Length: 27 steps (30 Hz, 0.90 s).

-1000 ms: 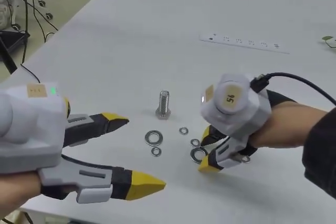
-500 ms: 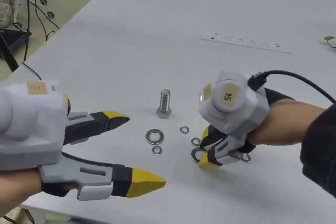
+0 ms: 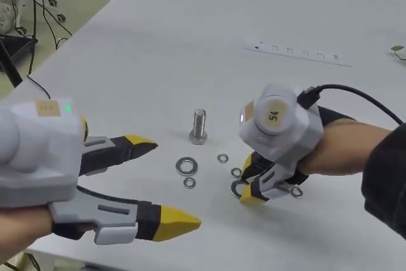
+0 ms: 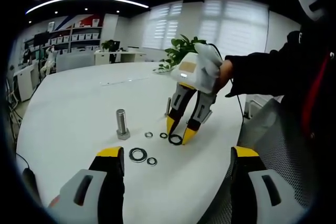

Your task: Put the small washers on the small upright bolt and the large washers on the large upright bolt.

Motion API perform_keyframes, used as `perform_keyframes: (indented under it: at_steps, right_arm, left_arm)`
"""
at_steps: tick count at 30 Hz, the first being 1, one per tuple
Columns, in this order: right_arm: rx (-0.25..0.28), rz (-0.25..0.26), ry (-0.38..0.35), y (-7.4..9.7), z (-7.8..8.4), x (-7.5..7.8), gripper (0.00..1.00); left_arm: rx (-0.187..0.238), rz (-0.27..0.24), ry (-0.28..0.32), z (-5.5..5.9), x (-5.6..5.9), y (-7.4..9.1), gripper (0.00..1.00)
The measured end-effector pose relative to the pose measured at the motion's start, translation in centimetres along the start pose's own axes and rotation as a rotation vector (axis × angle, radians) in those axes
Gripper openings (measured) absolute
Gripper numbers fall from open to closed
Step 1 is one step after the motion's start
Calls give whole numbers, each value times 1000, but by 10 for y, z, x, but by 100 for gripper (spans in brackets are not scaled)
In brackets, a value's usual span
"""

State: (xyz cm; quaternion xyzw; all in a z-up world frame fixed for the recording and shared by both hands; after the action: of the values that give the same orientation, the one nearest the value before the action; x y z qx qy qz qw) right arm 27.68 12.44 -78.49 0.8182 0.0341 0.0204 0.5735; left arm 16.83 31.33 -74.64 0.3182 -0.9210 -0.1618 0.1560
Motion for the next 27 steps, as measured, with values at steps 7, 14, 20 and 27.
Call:
perform_keyframes:
  at_steps: [7, 14, 20, 27]
  right_arm:
    - [-6, 5, -6, 0, 0, 0, 23]
    - [-7, 10, -25, 3, 1, 1, 23]
    - [10, 9, -40, 7, 1, 2, 23]
    - [23, 19, -47, 18, -1, 2, 23]
  left_arm:
    - [-1, -7, -2, 0, -1, -1, 83]
    - [1, -17, 1, 0, -2, -1, 83]
    - [15, -44, -1, -2, -3, -1, 83]
    - [38, -80, -3, -4, -3, 0, 84]
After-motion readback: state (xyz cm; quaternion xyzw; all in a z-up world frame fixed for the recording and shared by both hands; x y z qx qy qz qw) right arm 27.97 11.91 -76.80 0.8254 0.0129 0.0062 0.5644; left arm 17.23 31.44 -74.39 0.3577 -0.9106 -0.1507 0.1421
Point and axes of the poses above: the centre of the closed fingertips' face, and the gripper's own axes: y roughly backward along the fingers, x roughly to its right, z roughly out of its underside, the point moved 10 cm from there along y, roughly backward along the fingers, and after that the axes turned 1 degree about -y, right-handed, at the moved point
